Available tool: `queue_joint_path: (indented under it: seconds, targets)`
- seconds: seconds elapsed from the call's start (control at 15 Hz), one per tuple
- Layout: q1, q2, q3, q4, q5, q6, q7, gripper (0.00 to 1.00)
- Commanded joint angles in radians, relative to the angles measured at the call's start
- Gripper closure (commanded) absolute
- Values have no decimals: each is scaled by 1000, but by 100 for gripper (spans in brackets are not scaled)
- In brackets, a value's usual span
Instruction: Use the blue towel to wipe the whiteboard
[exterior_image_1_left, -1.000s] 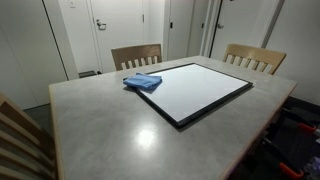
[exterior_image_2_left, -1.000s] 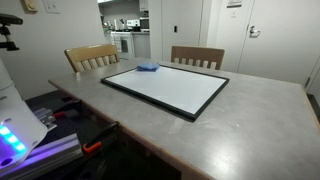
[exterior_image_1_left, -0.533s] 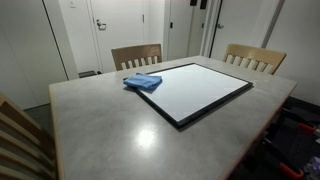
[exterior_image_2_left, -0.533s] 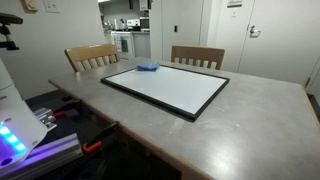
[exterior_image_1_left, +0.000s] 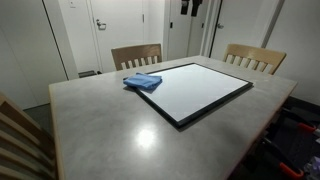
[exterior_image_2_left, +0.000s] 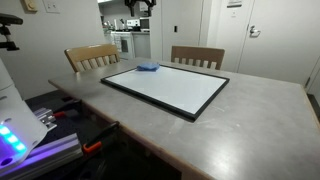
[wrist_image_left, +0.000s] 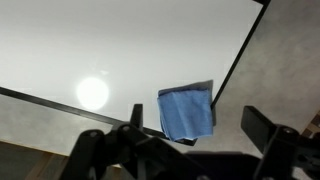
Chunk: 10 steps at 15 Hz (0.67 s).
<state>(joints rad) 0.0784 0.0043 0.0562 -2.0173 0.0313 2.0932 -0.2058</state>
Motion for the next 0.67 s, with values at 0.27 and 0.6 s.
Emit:
queue_joint_path:
  seconds: [0.27, 0.6]
  targets:
    - [7, 109, 13, 61, -122, 80, 43, 0]
    - [23, 304, 26, 208, -226, 120, 3, 0]
